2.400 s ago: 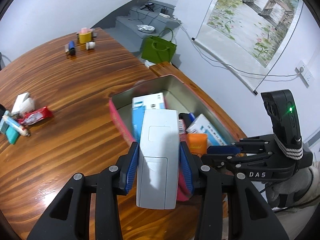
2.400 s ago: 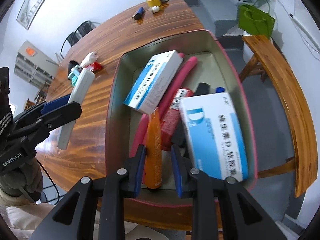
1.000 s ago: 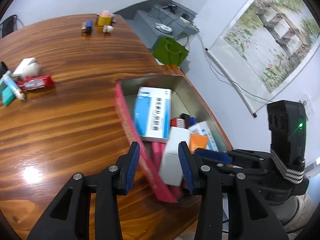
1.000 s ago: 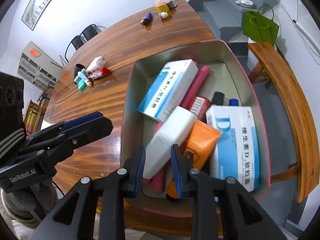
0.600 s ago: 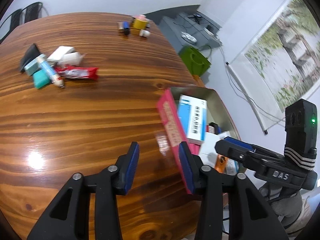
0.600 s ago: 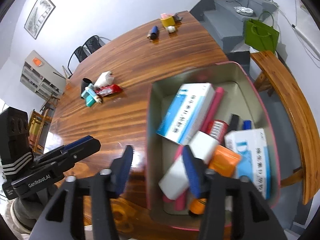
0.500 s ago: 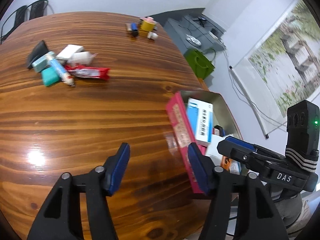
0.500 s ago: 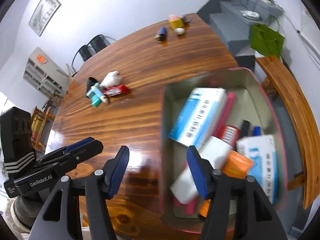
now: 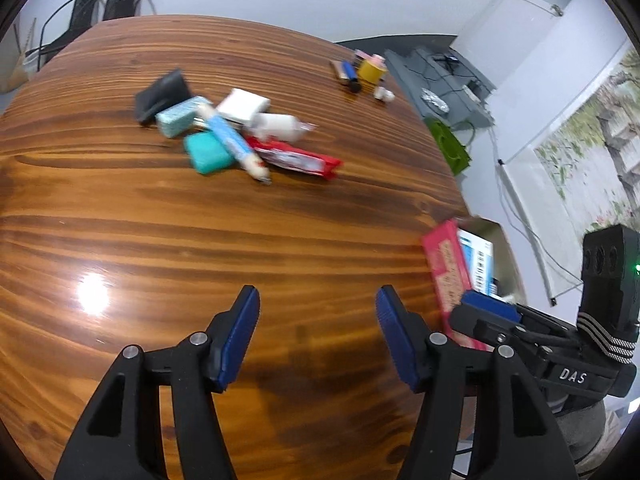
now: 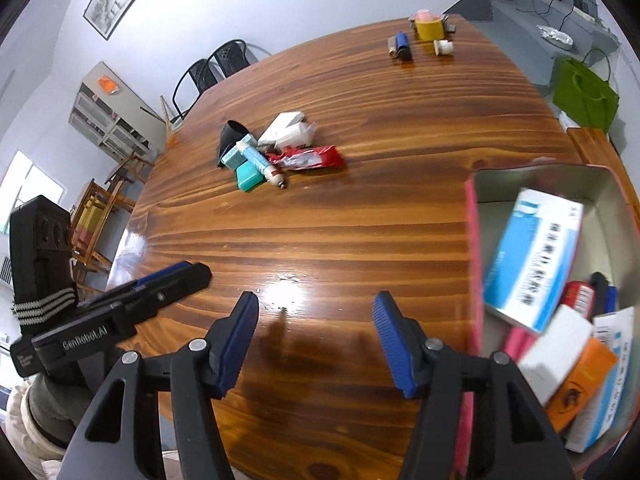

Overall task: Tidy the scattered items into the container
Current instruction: 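Move both grippers back over the table toward the black nozzle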

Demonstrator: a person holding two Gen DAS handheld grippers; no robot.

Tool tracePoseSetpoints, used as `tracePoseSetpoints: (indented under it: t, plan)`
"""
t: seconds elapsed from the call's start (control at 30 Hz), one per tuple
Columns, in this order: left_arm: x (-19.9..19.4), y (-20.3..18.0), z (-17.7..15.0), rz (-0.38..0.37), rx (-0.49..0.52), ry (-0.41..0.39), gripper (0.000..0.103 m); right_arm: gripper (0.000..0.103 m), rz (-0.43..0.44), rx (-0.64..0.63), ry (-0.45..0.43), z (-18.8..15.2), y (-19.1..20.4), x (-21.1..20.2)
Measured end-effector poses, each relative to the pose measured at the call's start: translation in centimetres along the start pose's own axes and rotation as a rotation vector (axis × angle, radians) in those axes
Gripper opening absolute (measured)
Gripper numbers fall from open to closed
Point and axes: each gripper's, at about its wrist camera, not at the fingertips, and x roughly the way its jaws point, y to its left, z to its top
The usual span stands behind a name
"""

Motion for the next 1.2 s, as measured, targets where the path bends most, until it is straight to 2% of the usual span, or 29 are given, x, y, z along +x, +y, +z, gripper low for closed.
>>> tracePoseSetpoints:
  t: [0.2,0.33,0.6,0.87,1.07,1.2]
  plan:
    - [-0.1,4.7,2.6,0.055,-0.013,-0.01,0.064,0.064,-0.009,0.014,0.035,0.4,1.4,2.1]
    - [0.3,7.2,4.8,0.078,0.028,-0.012,0.064,0.064,-0.019,0.042,0.053,0.6,1.6,3.3]
    - [2.0,10.9,10.7,0.133,0.192,-0.046,0.064,0.064,-0.032,0.086,0.088,0.7,2.4,5.9]
    - [5.2,13.7,16.2,0.182,0.305,-0.049,0.064,0.064,-0.064,0.148,0.093,0.7,2.7,7.2]
    - [8.2,14.4,18.7,0.195,0.425,-0.026,0.064,0.064,-0.105,0.198,0.1,0.6,2.4,7.7]
    - [10.0,14.8,19.1,0.162,0.503,0.001,0.064,0.064,-0.123,0.22,0.097,0.8,2.4,7.8]
